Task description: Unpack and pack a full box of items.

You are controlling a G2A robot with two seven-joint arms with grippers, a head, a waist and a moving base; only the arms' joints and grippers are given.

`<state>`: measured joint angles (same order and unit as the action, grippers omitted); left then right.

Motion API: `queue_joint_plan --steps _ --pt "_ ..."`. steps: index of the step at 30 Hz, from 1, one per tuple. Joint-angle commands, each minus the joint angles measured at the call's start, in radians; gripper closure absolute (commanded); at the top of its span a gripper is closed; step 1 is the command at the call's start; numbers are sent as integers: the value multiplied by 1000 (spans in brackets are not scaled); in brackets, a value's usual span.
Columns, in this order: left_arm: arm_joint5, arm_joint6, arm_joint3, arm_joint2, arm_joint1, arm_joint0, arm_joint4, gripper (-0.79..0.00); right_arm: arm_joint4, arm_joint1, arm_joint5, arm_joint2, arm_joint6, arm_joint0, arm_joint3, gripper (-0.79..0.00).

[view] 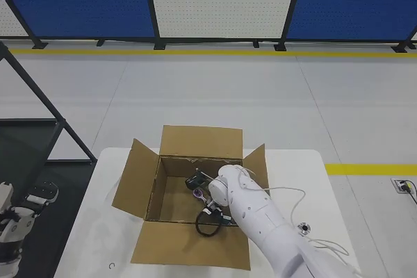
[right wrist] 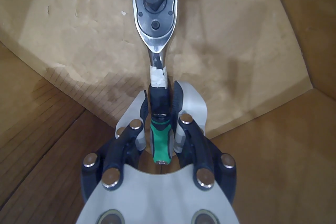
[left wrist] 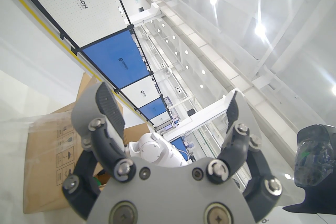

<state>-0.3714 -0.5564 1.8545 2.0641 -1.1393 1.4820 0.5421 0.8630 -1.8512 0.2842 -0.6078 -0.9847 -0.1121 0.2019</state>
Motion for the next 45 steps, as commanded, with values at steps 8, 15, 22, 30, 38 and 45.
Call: queue_joint_plan --steps 8,15,22,30,38,45 --pt "1 1 1 -1 1 0 0 -785 6 -9 8 -1 -4 -2 -17 -194" --pt "-1 7 3 -3 2 -1 -3 -785 12 -14 4 -1 -7 -10 -28 -142" --pt "-3 17 8 0 2 4 -4 -785 13 -15 4 -5 7 -9 -34 0" --pt "-10 22 23 -7 1 11 -6 -785 -16 -3 74 -30 70 12 -37 0" --pt "-15 25 39 -24 1 15 -17 -785 -36 23 174 -54 141 34 -34 0" --pt "-21 29 55 -32 -1 26 -24 -785 -41 51 271 -72 222 44 -12 0"
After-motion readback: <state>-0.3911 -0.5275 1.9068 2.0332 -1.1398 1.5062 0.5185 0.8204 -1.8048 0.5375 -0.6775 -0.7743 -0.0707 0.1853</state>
